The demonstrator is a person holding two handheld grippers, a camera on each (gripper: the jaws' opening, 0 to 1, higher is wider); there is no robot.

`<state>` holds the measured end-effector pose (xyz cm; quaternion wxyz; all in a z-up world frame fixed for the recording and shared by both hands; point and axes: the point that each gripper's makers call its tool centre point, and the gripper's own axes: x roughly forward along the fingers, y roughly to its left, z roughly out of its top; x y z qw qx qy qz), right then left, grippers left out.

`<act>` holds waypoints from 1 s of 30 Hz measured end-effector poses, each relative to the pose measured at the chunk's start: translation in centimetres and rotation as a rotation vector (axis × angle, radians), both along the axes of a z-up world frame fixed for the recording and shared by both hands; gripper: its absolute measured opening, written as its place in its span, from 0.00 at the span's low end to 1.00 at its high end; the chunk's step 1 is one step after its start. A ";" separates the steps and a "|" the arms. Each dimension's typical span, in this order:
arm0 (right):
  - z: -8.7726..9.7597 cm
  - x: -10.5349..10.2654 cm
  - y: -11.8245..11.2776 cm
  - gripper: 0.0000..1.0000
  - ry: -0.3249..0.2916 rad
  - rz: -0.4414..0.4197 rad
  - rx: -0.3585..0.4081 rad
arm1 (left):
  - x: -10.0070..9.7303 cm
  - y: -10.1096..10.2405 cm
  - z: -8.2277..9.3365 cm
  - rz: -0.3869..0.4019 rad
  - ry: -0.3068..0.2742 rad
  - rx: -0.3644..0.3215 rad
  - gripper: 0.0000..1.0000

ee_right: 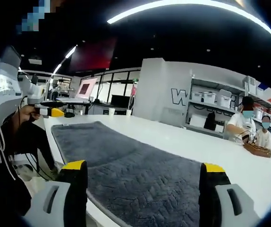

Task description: Open the folded towel by lifting each exposed corner and separating the folded layers until the towel lies flat within the target outline without major curled edges

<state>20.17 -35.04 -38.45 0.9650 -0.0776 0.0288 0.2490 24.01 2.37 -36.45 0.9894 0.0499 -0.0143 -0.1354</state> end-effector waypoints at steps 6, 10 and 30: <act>-0.4 0.0 -0.2 0.99 0.005 -0.018 -0.058 | -0.1 0.9 -0.2 0.023 0.005 -0.005 0.99; -0.8 0.0 0.0 0.99 0.012 -0.015 -0.070 | -0.2 1.0 -1.1 0.021 0.033 -0.004 0.99; -1.5 0.2 0.6 0.95 0.036 0.015 -0.070 | -0.4 1.1 -1.8 0.040 0.061 -0.001 0.97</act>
